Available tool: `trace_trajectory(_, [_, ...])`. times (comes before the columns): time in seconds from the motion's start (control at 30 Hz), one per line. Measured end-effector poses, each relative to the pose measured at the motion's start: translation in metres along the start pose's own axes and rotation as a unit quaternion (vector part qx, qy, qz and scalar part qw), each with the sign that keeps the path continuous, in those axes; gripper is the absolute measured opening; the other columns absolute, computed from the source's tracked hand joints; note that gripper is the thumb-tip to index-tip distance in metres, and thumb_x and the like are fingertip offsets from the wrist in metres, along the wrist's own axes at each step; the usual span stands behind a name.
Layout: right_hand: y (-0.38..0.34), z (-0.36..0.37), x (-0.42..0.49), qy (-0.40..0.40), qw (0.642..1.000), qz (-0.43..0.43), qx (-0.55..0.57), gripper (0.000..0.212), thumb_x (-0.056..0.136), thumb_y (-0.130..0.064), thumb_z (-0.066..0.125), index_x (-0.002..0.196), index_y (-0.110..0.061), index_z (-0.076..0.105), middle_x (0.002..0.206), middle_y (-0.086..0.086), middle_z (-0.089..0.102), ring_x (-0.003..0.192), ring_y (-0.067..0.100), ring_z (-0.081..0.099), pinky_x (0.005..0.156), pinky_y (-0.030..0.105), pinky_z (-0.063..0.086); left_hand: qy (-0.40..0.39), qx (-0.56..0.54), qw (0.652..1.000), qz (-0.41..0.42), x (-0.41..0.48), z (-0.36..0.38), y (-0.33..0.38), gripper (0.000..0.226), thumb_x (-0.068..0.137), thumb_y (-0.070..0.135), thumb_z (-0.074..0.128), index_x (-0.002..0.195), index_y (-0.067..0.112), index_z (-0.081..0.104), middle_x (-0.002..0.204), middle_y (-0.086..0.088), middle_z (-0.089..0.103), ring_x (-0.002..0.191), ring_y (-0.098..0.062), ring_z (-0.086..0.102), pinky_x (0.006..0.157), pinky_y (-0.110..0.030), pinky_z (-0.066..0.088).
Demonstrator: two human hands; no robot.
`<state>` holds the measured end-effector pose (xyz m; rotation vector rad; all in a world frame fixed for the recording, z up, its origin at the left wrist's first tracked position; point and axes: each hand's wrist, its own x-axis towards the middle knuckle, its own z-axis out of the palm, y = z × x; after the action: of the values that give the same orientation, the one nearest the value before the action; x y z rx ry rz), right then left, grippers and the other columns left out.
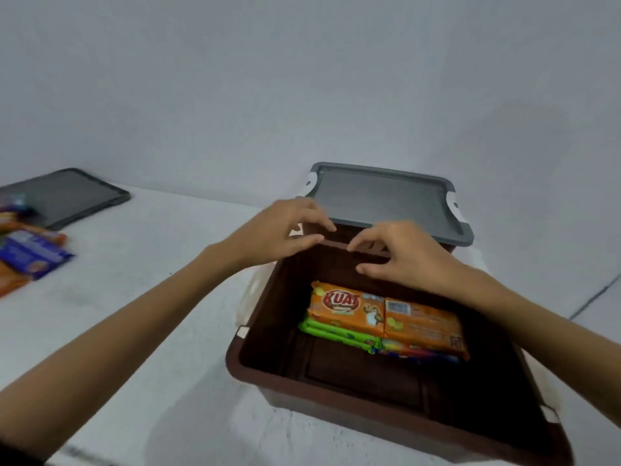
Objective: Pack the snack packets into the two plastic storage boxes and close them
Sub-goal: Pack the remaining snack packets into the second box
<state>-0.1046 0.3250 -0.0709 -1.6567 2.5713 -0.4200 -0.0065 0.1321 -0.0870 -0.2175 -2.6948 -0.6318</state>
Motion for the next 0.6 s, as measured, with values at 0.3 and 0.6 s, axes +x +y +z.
trace_trajectory(0.3, [-0.104,0.01,0.12,0.015,0.989,-0.123,0.08,0.037,0.079,-0.026,0.07,0.115,-0.029,0.061,0.101,-0.002,0.062,0.091,0.015,0.06,0.086,0.035,0.05,0.149,0.025,0.966,-0.212,-0.103,-0.087,-0.074,0.02,0.087,0.019,0.062,0.107,0.021,0.066,0.109,0.002,0.06,0.099,-0.009,0.057,0.086,-0.027,0.052])
trace_trajectory(0.6, [-0.261,0.089,0.245,-0.022,0.967,-0.227,0.117,0.044,0.082,-0.024,0.066,0.125,-0.027,0.054,0.109,0.003,0.063,0.096,0.017,0.057,0.086,0.033,0.048,0.197,0.138,0.868,-0.433,-0.251,-0.181,-0.171,0.043,0.084,0.016,0.066,0.125,0.013,0.054,0.127,-0.011,0.048,0.116,-0.023,0.048,0.095,-0.027,0.037])
